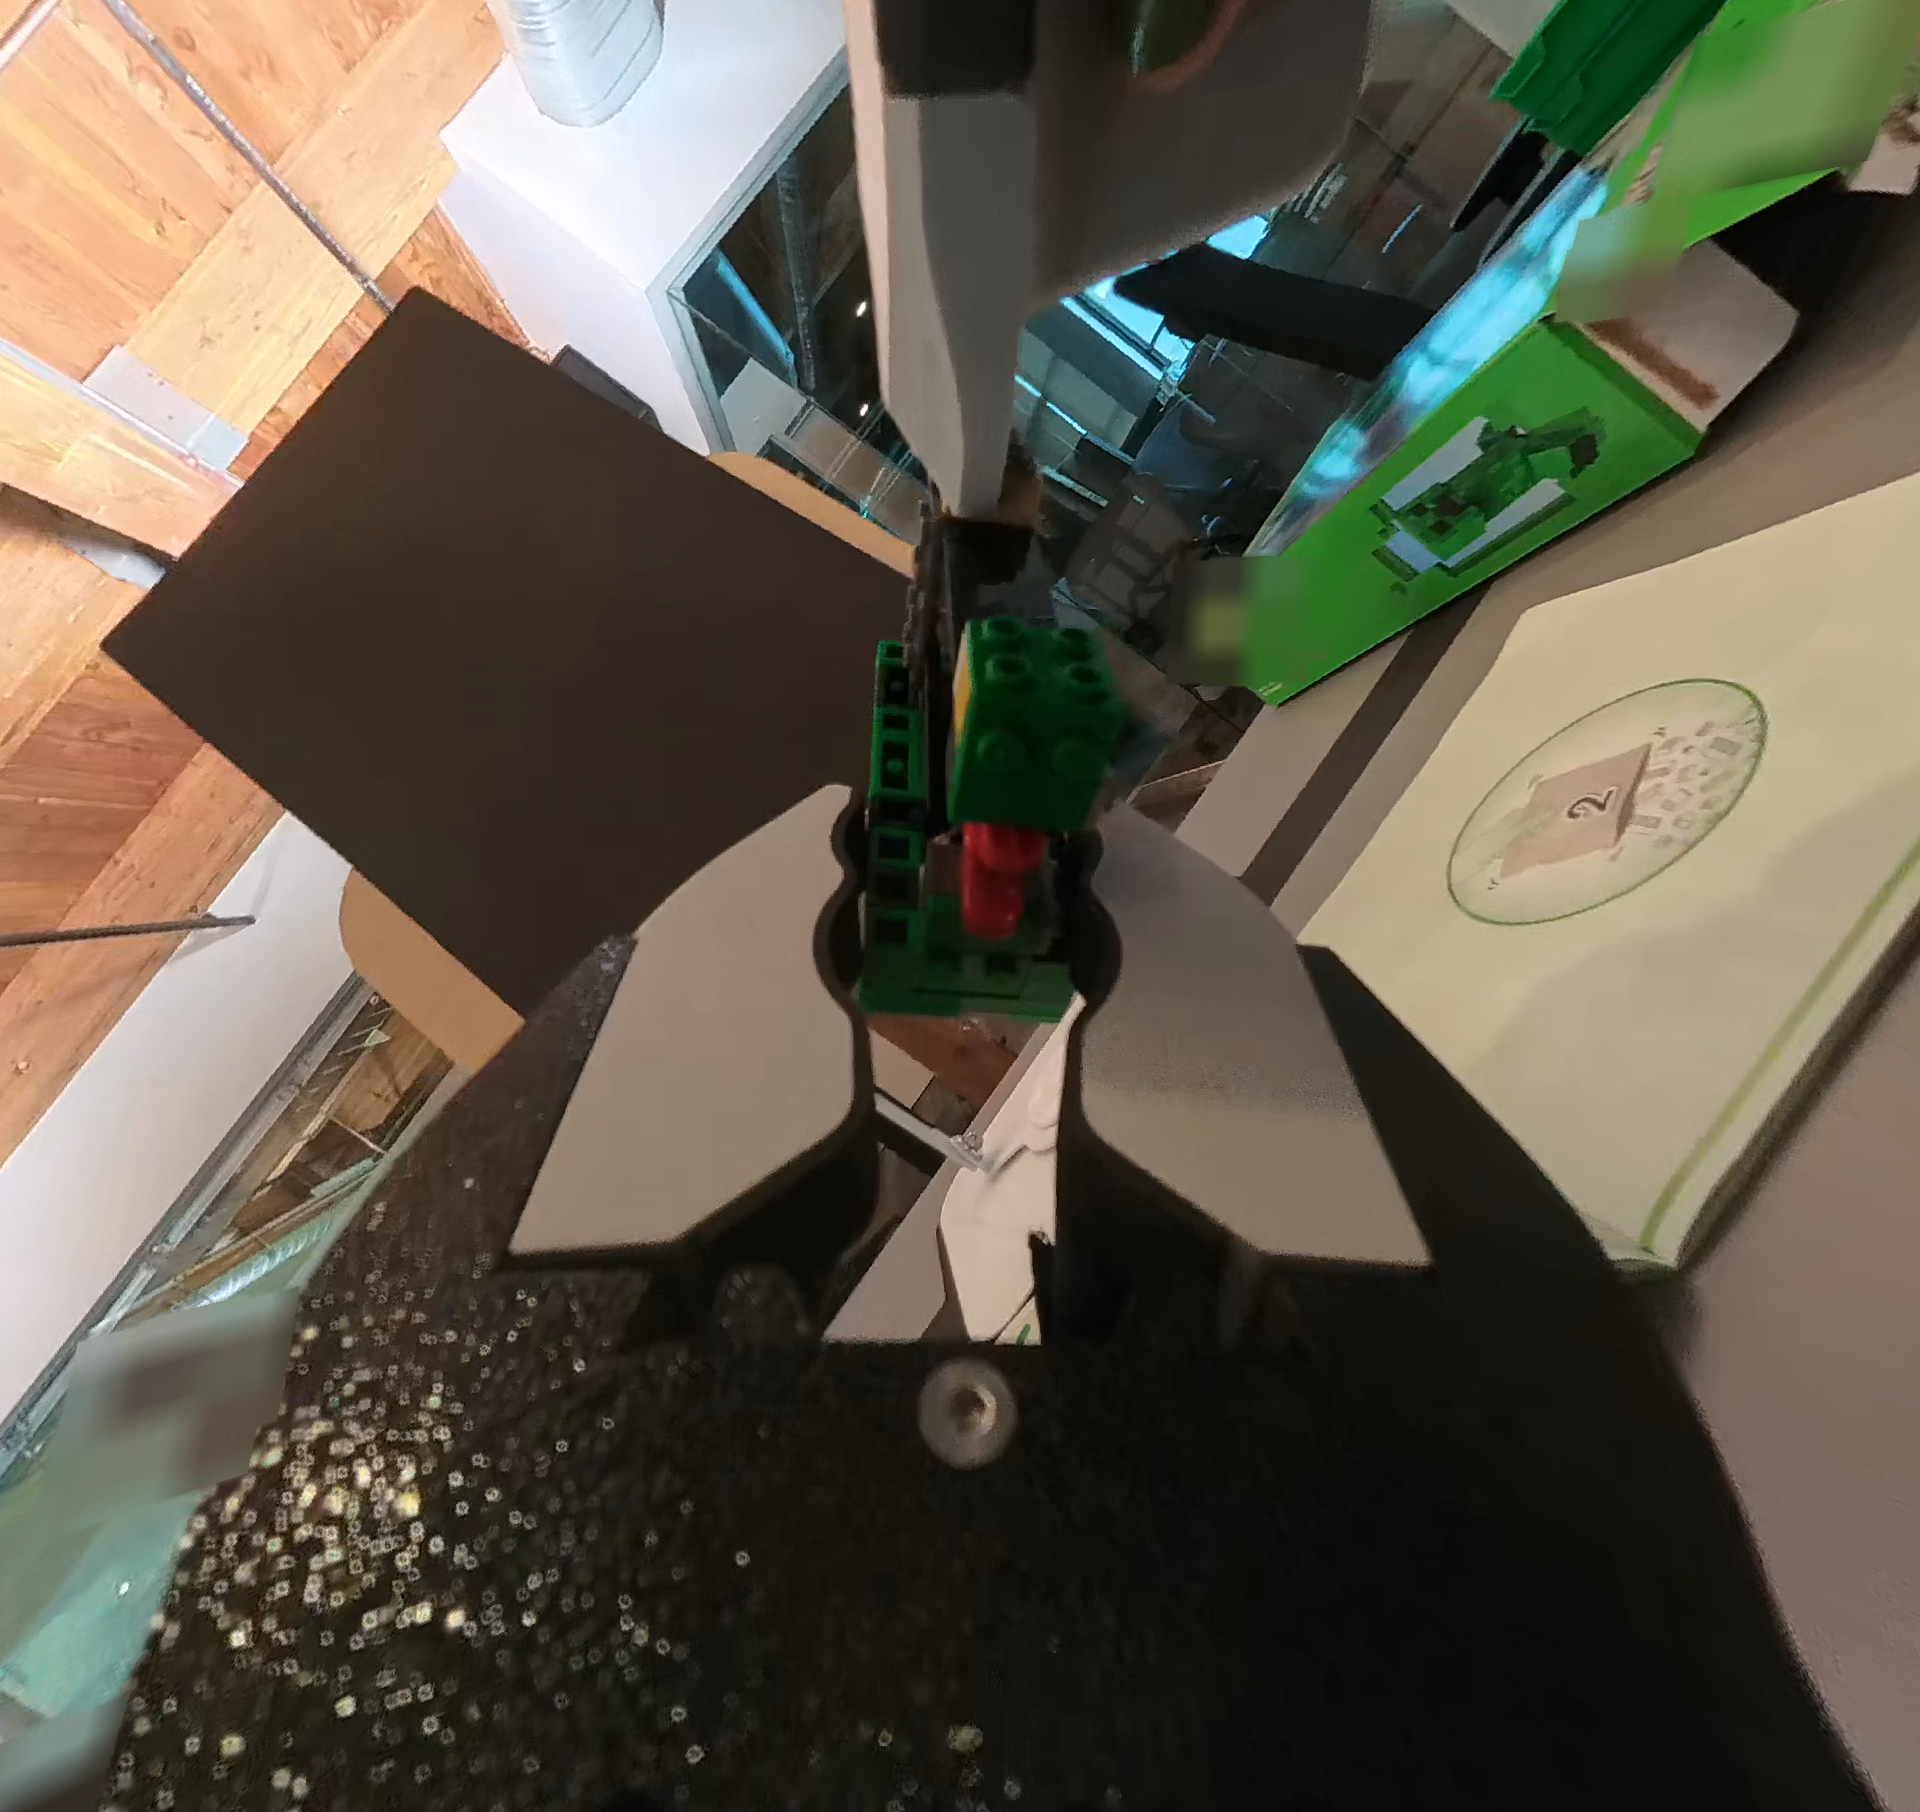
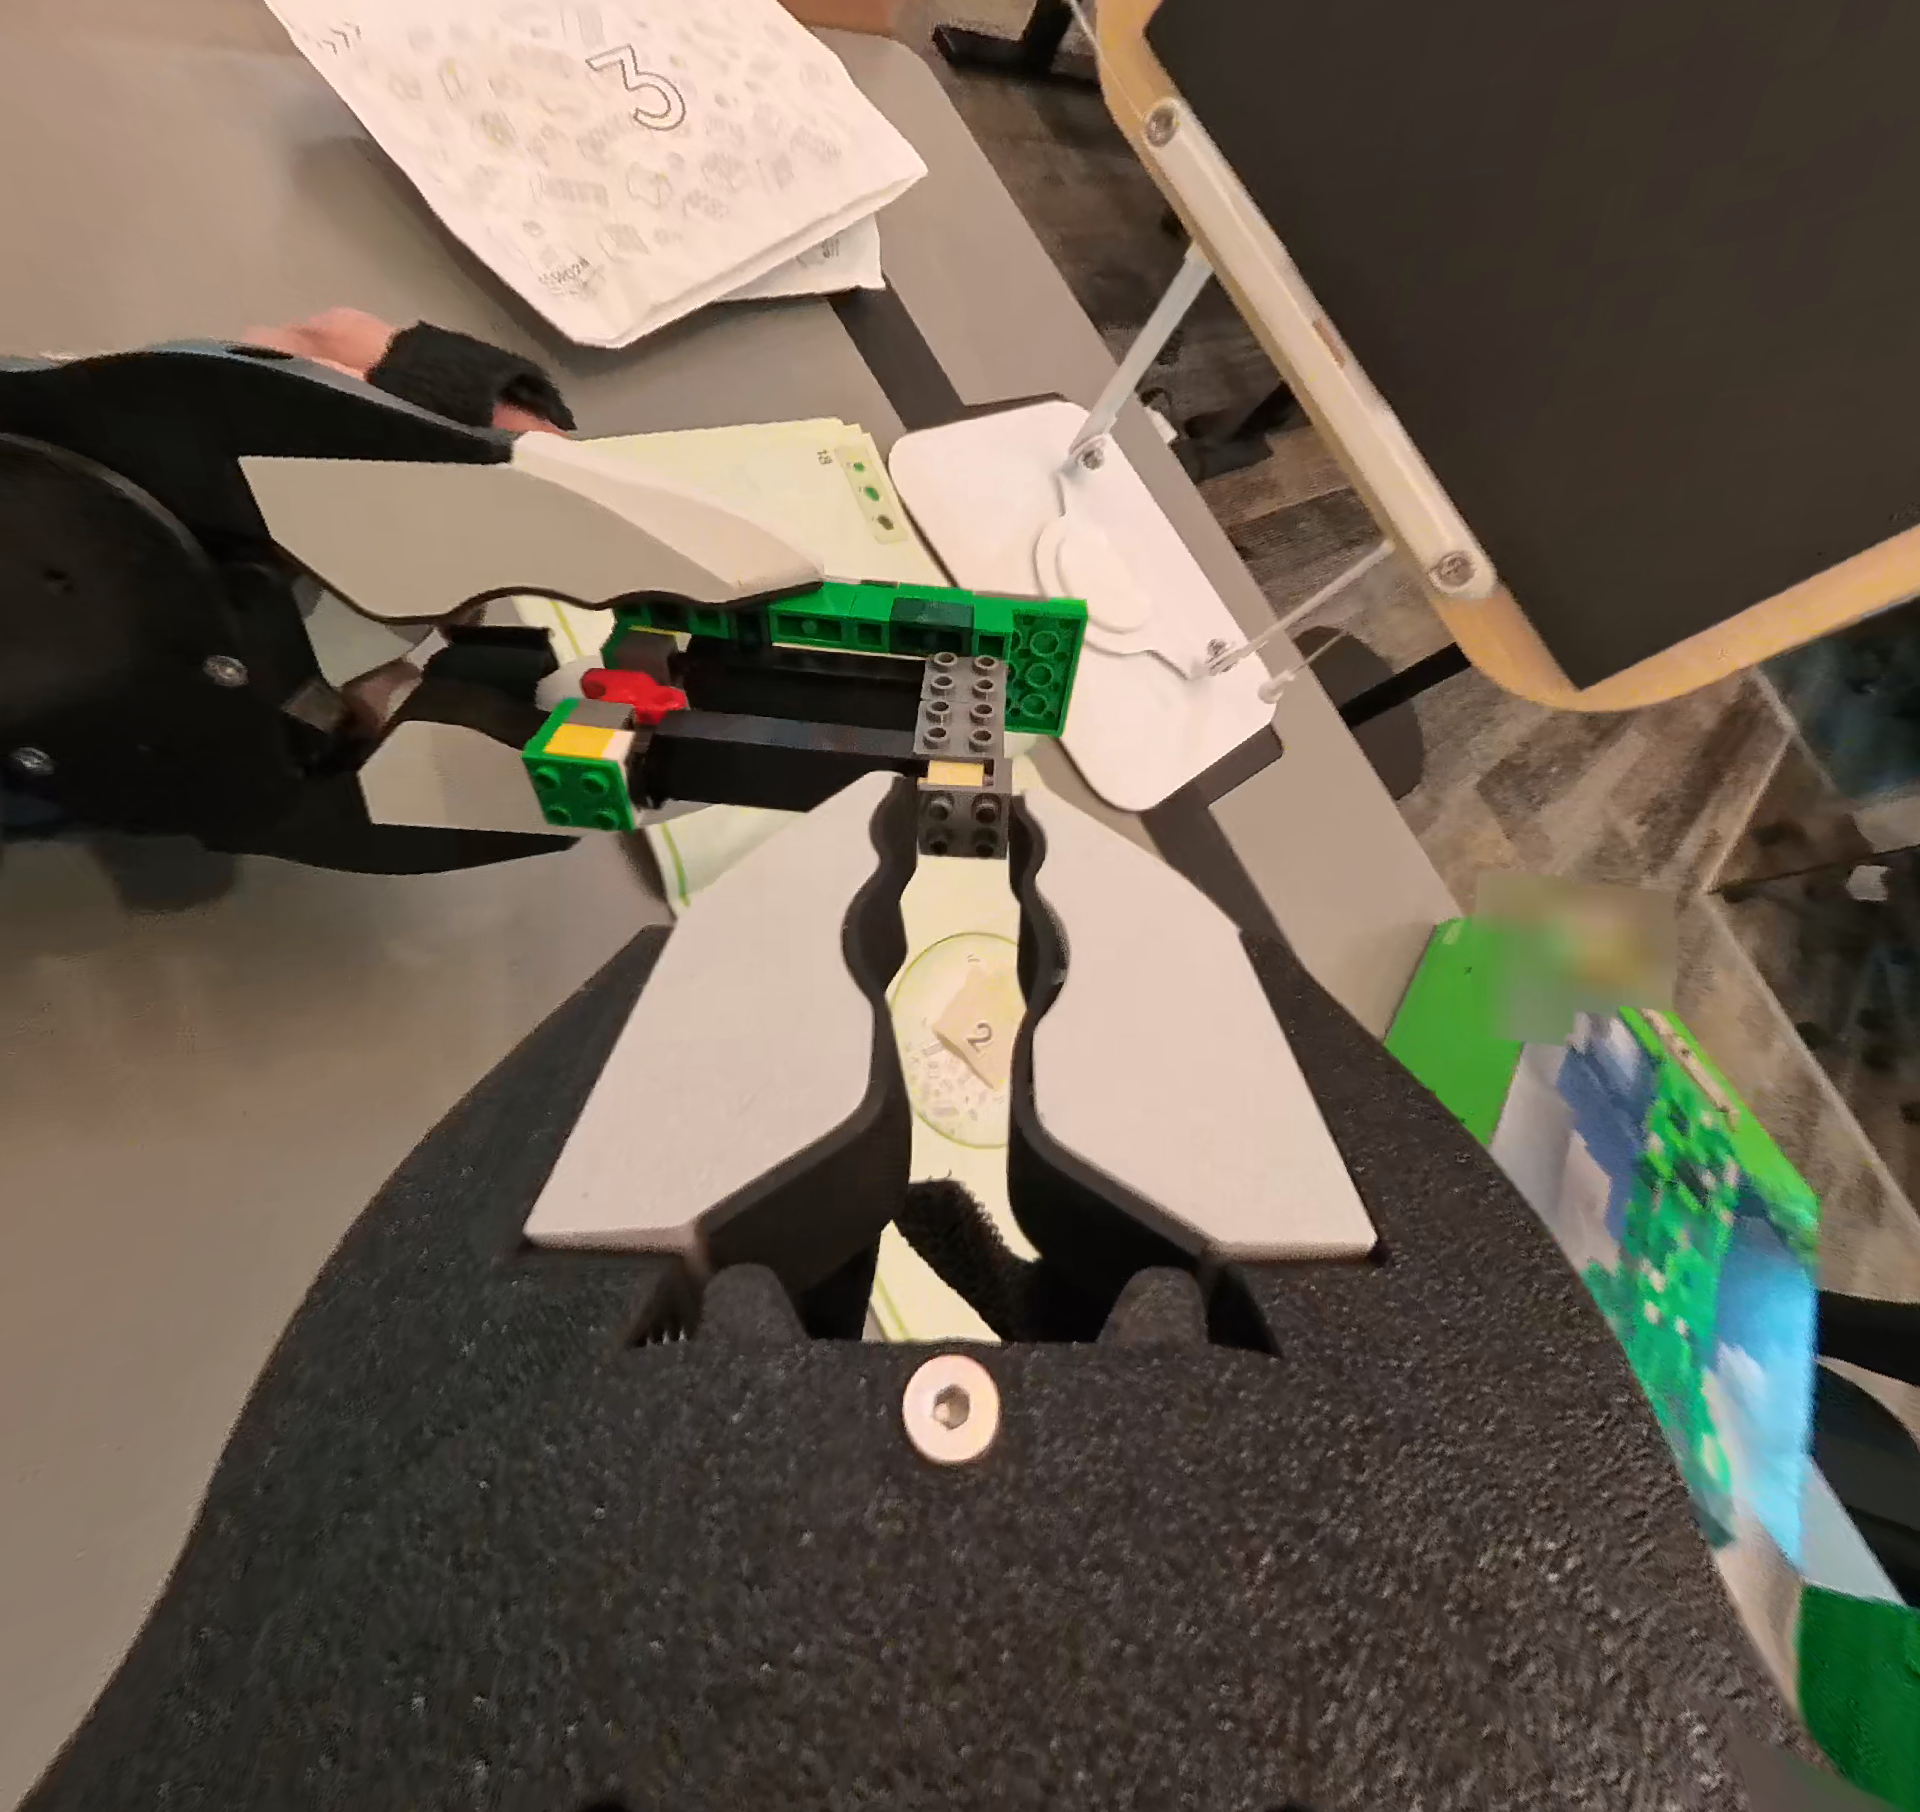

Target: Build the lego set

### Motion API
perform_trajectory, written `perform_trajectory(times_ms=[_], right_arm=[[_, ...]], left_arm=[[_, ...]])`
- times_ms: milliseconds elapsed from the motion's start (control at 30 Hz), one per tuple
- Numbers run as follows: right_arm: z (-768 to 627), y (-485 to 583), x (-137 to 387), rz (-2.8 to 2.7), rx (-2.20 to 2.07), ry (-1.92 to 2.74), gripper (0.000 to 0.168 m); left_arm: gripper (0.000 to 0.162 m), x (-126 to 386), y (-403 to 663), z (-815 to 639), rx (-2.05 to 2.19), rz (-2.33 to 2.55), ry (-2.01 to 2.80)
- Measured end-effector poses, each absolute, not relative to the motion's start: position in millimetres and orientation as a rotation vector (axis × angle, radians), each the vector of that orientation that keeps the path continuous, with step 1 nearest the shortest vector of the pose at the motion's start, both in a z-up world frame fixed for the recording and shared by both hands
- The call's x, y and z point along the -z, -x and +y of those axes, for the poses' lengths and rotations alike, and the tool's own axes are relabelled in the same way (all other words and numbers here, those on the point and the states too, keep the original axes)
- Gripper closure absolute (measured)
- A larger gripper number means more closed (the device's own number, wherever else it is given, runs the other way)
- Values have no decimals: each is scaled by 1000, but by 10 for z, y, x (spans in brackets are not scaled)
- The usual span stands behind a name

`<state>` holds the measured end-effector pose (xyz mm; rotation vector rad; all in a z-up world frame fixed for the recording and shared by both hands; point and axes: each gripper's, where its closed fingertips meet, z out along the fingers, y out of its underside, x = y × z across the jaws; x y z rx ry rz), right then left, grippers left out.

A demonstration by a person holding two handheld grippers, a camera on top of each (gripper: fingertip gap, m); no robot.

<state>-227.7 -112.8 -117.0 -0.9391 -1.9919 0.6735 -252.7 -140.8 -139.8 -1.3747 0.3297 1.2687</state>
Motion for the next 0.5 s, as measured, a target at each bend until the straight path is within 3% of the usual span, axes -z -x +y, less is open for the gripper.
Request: perform_trajectory(times_ms=[500], right_arm=[[-1274,2360,1019,-2023,-618,950,151]], left_arm=[[126,1263,2600,-1535,-1308,251,1313]])
